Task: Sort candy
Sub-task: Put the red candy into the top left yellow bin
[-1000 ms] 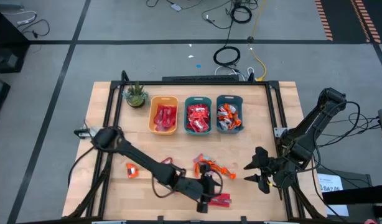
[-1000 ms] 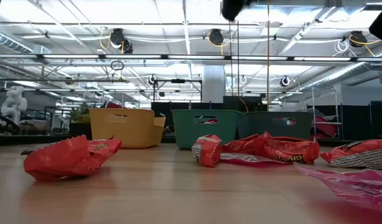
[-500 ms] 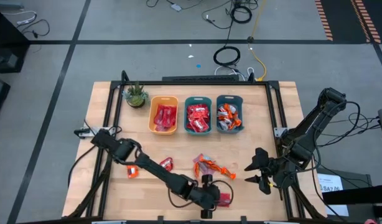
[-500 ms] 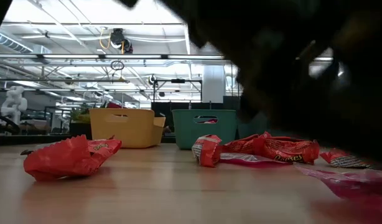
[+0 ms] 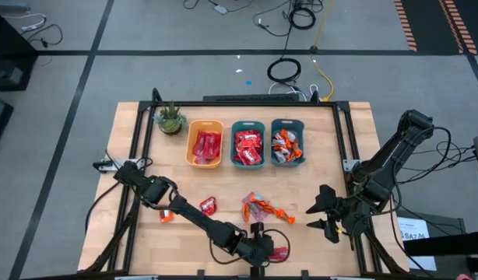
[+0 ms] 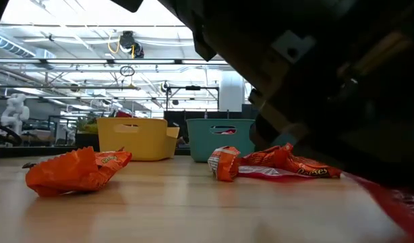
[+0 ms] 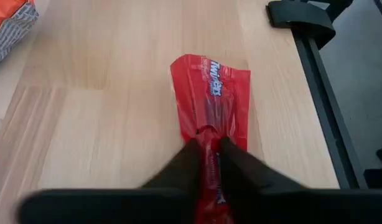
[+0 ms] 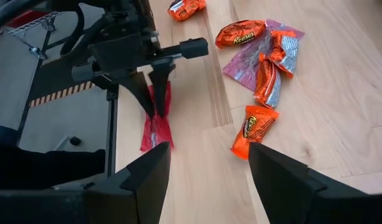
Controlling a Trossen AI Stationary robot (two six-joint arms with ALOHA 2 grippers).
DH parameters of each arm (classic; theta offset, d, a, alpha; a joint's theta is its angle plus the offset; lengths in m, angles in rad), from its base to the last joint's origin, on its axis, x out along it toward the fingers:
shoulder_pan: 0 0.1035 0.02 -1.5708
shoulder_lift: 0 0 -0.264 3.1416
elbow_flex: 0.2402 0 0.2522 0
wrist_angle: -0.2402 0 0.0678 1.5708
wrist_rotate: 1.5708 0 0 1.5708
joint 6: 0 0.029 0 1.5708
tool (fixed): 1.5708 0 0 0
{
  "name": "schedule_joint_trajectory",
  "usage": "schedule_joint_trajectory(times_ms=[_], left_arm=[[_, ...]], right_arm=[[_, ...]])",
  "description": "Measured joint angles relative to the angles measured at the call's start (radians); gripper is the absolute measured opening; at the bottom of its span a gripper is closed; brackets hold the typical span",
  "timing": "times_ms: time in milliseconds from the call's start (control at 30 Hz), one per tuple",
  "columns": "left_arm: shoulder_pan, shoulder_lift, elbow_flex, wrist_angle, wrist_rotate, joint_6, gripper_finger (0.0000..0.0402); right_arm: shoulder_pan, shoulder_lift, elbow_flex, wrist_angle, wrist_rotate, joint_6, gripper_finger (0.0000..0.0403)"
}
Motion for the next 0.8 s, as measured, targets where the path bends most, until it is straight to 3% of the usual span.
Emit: schedule_joint_trajectory(times_ms=[100,467,667,800], left_arm=[[0.000,-0.003,0.000,-0.005,0.011,-0.016,0.0018],[0.026,-0.167,-0.019,-0.157,-0.049,-0.052,0.0012],[0.089,-0.341,-0.013,-0.346,-0.194,-0.039,0.0011],[0.164,-0.426,-0.040,-0.435,-0.189,0.025,0.0010]], right_arm=[[0.000,0.000,0.000,0.000,0.000,-0.012,0.0210],[0.000,0.000,0.000,-0.001,0.006,-0.020,0.0210],[0.000,0.000,0.000,0.000,0.012,-0.037,0.0210],[0.000,0.000,0.000,0.001,0.048,-0.038,0.0210]])
